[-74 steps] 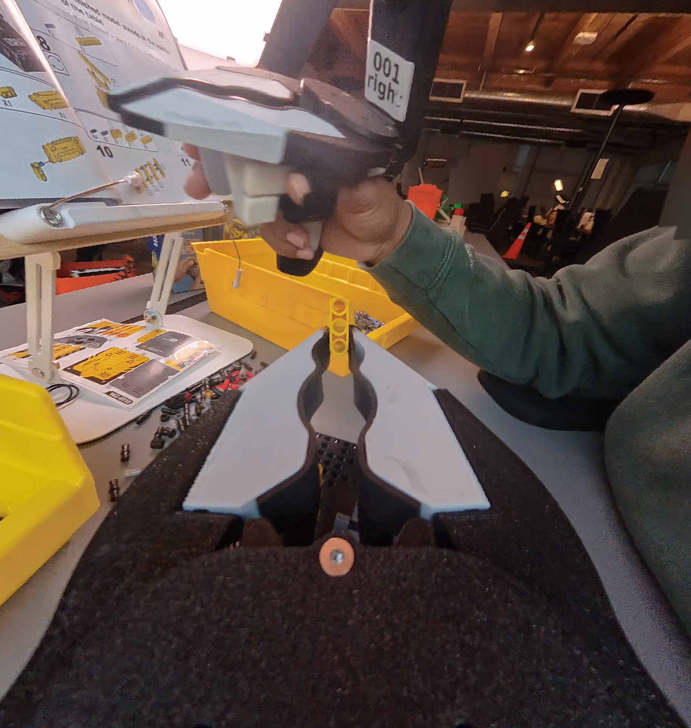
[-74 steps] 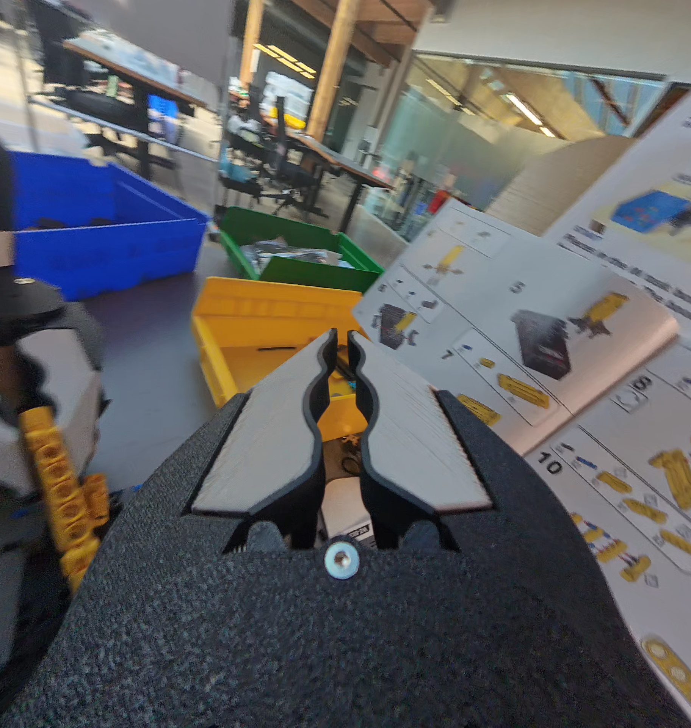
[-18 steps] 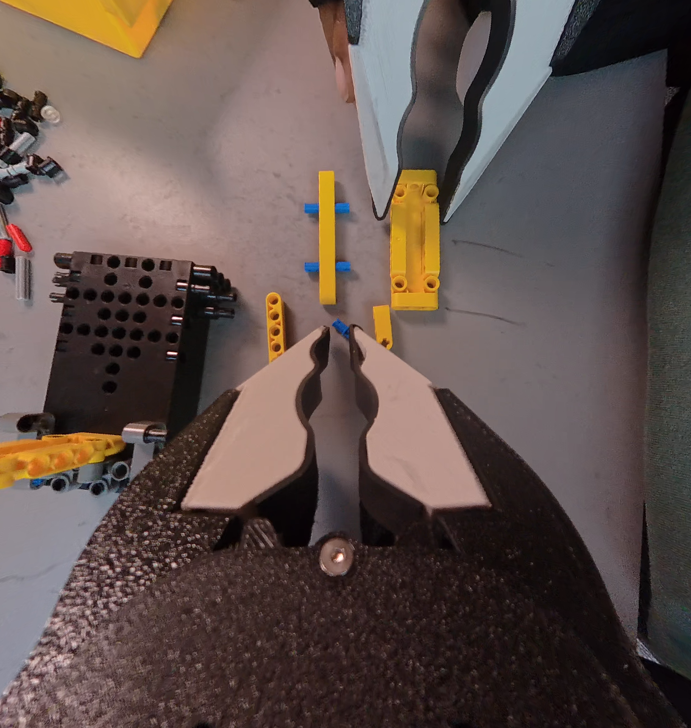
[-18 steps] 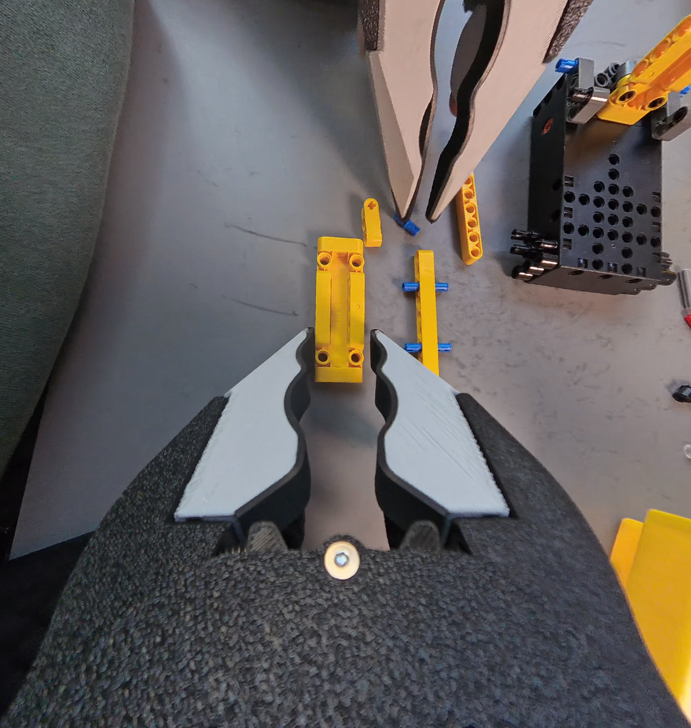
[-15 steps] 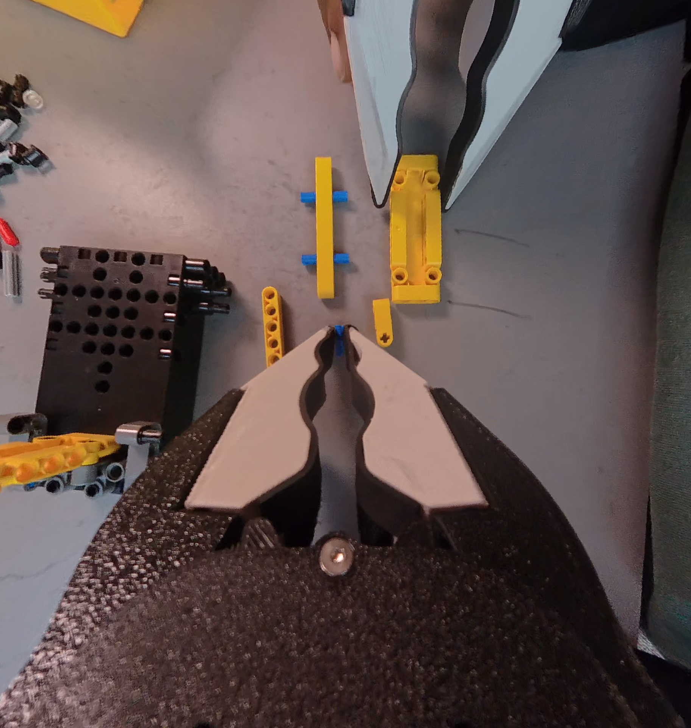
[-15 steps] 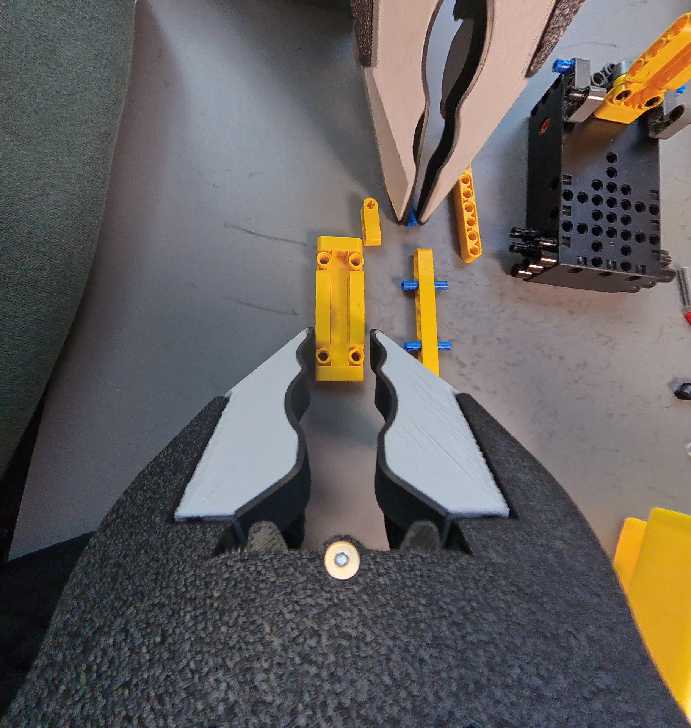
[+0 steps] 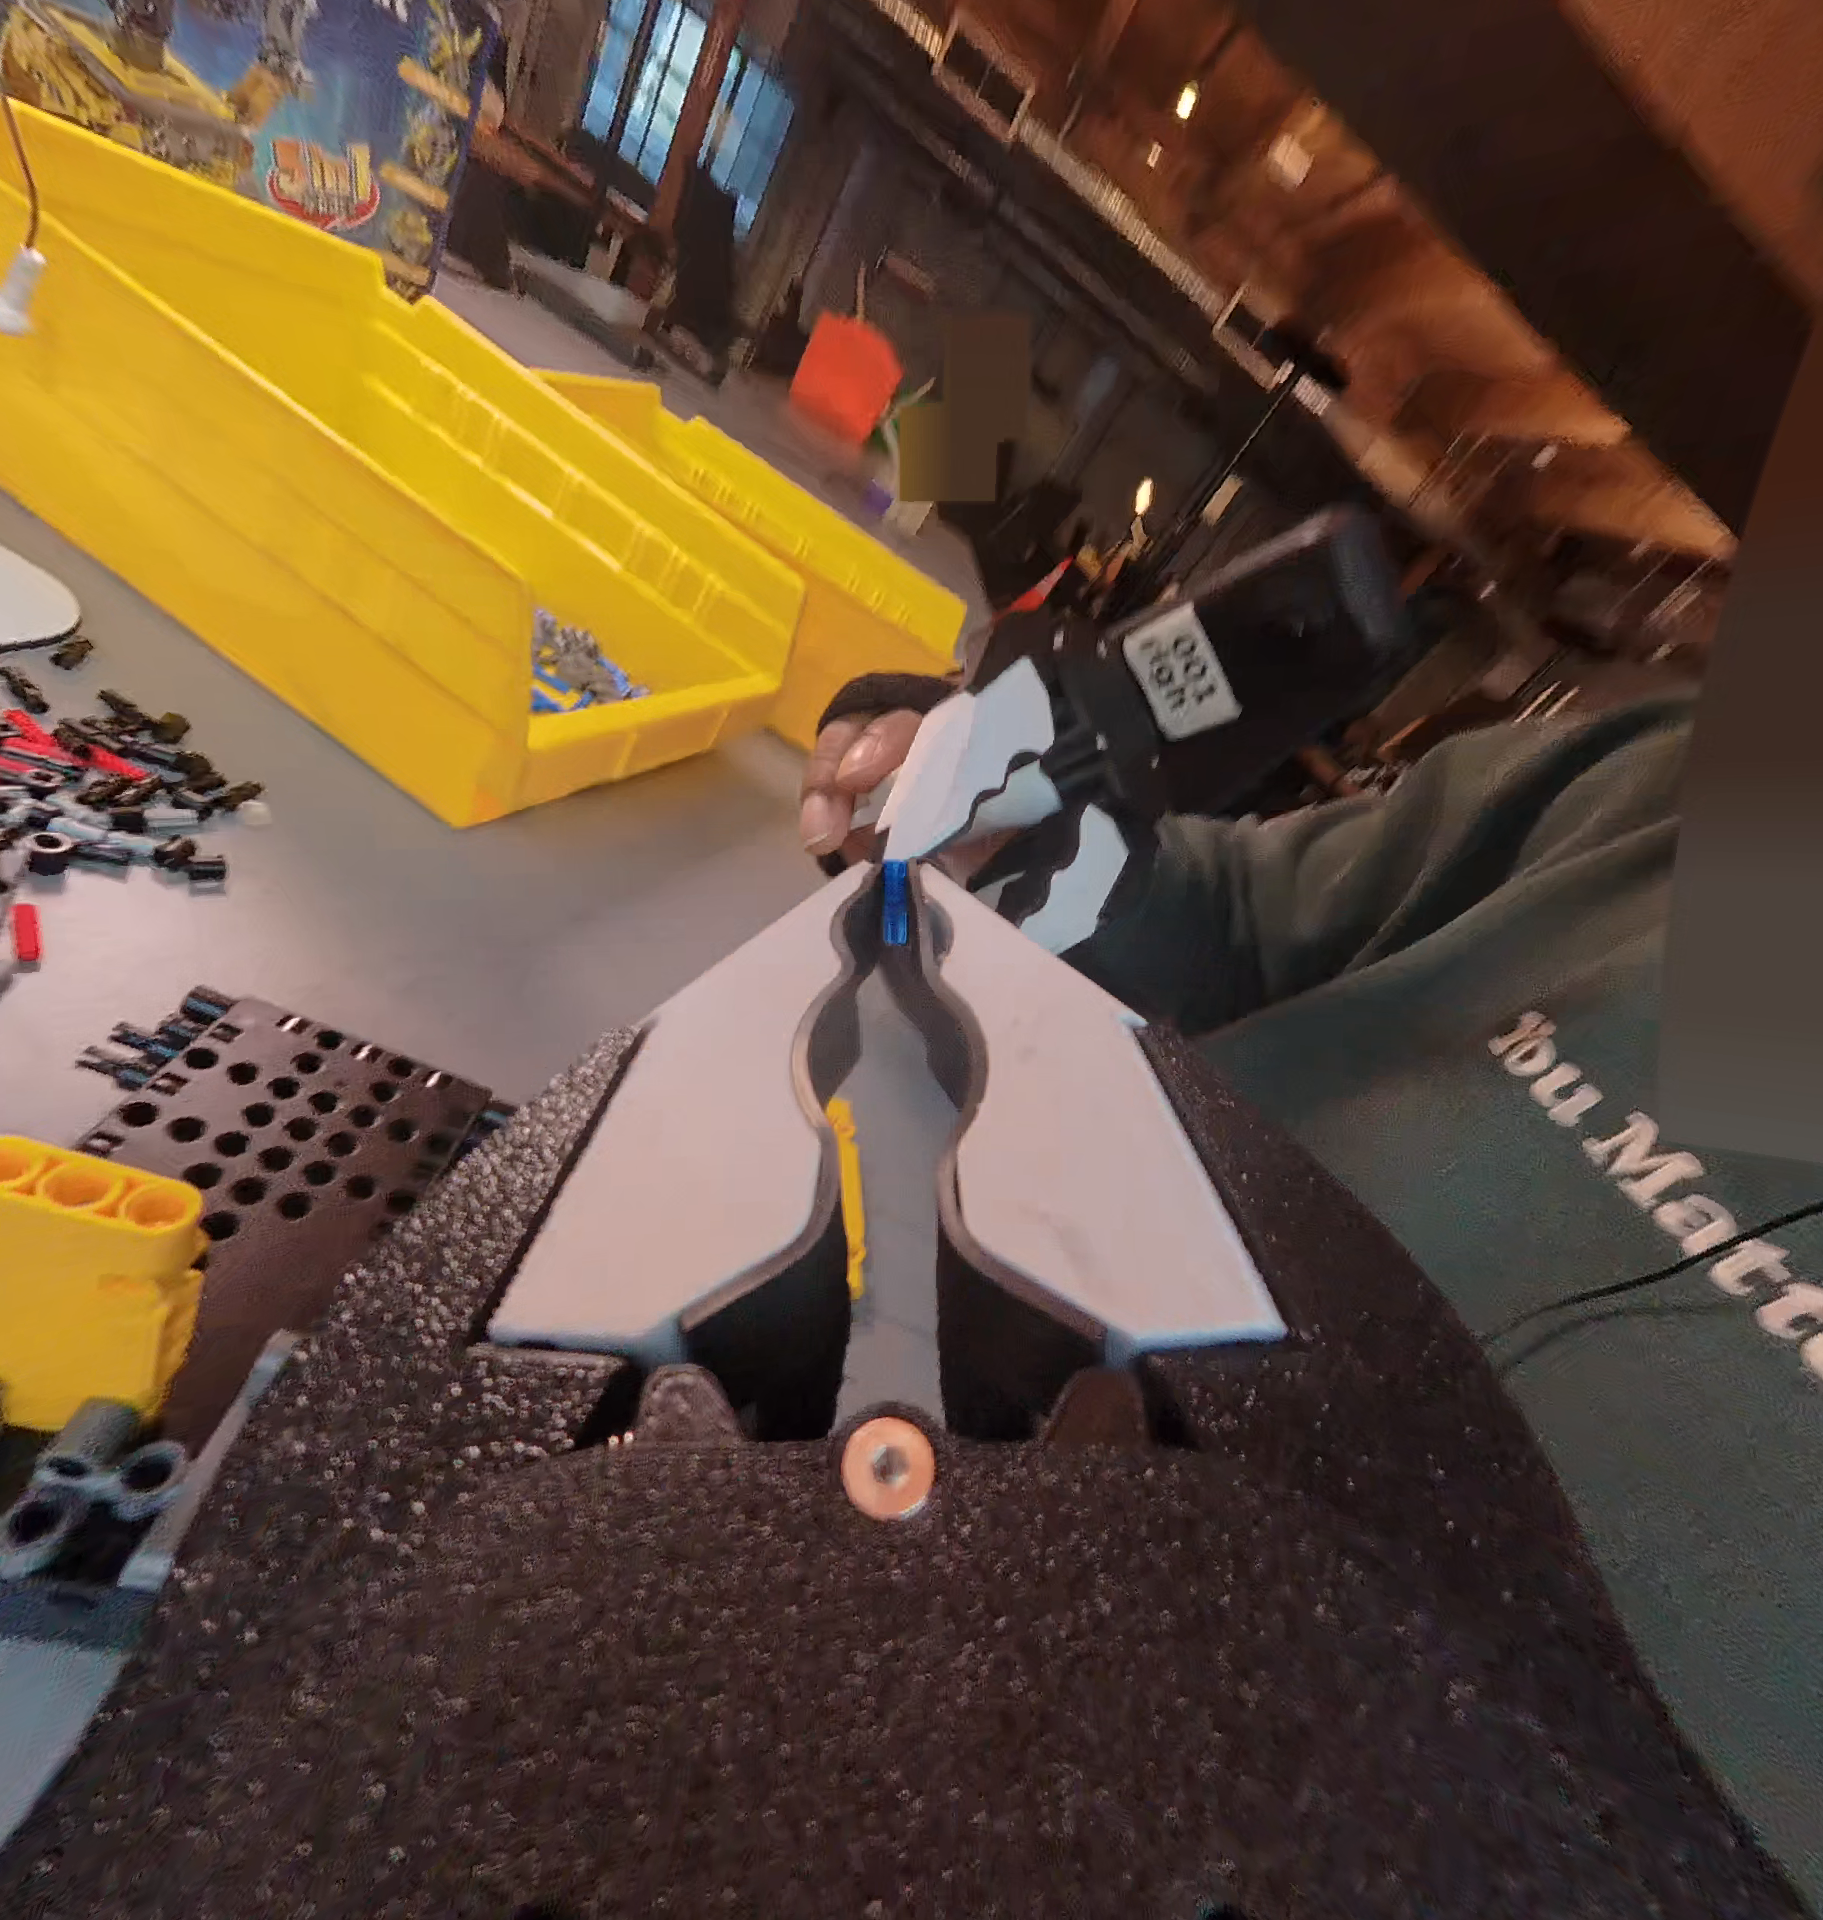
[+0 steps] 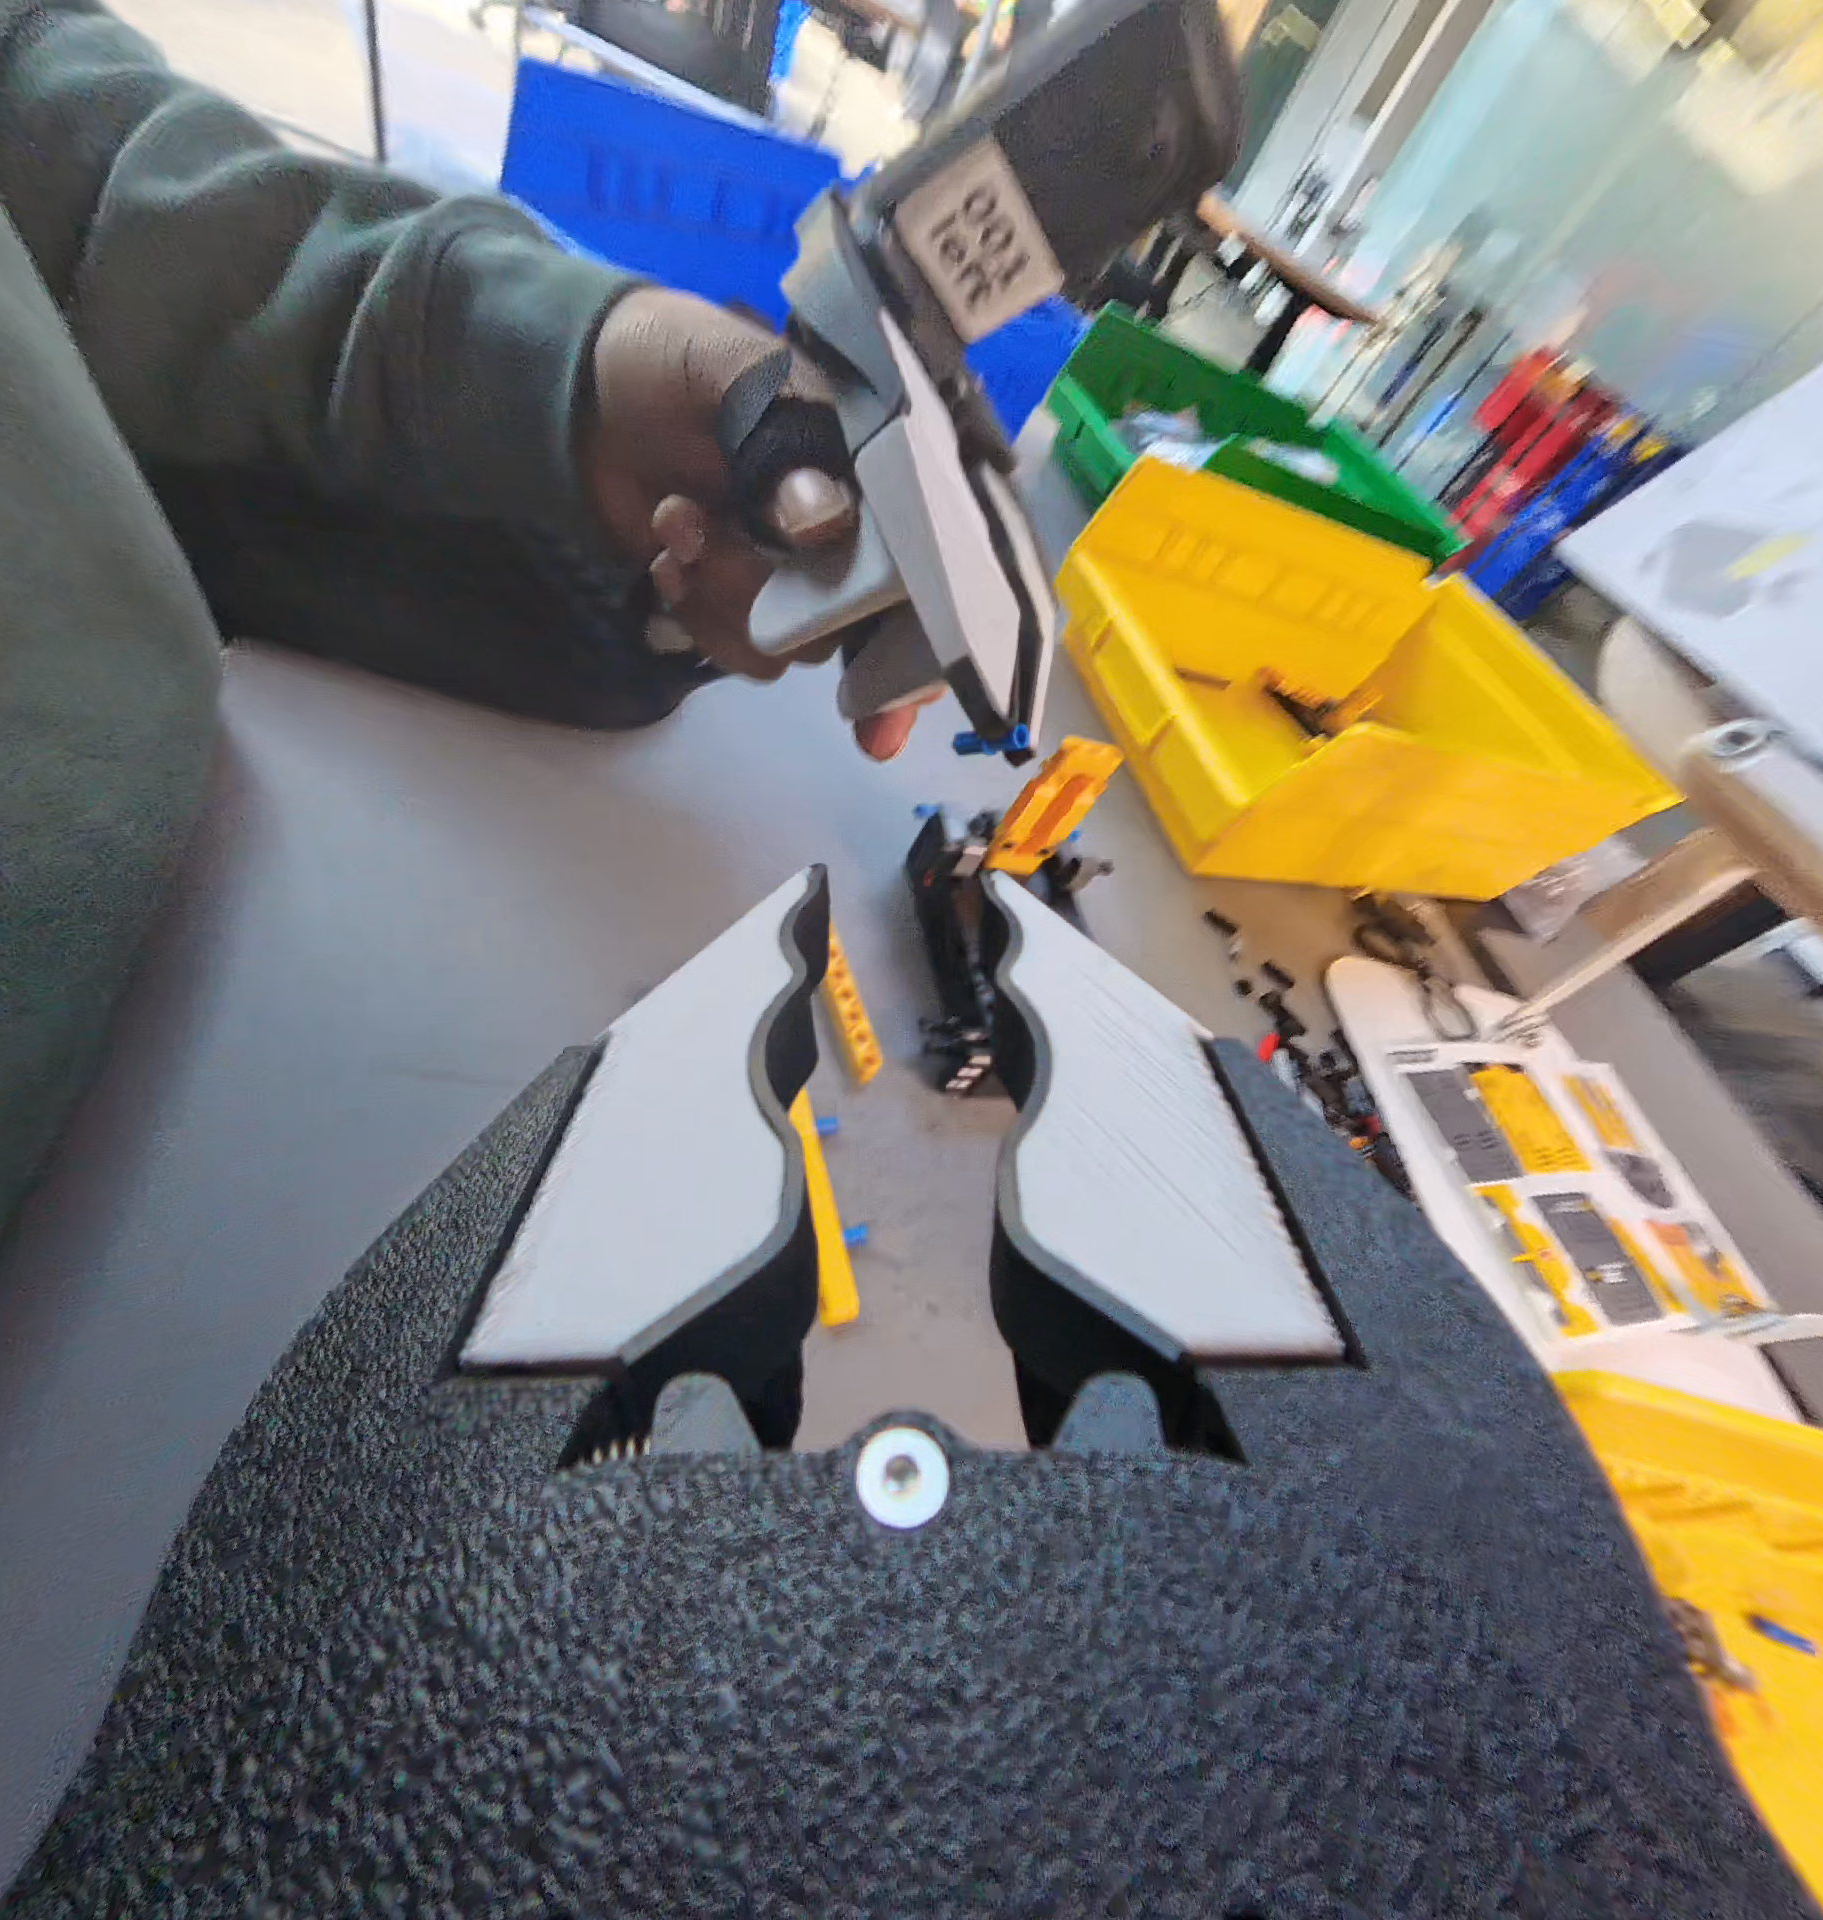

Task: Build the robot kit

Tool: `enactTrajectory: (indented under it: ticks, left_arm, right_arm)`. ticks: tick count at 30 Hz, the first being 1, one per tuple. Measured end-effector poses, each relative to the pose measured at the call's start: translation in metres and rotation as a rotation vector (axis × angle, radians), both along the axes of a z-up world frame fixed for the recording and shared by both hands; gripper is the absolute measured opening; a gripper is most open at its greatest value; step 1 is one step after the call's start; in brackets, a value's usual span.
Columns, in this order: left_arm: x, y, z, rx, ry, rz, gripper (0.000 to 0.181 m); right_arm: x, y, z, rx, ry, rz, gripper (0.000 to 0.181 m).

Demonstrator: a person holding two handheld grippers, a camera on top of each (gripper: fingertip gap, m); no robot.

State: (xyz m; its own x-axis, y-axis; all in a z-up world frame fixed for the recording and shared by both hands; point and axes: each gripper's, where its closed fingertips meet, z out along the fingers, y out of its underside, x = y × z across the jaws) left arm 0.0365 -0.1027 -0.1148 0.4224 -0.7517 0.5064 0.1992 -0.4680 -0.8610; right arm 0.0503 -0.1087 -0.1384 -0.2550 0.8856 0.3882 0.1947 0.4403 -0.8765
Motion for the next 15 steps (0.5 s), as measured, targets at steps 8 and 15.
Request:
enactTrajectory:
  ticks: [8,15]
  left_arm:
    - [-0.009,0.008,0.030,-0.135,-0.501,0.000,0.003]
    - [-0.013,0.015,0.038,-0.172,-0.698,0.055,0.003]
  right_arm:
    - [-0.025,0.008,0.047,0.236,0.252,-0.191,0.022]
    - [-0.038,0.022,0.055,0.288,0.306,-0.327,0.017]
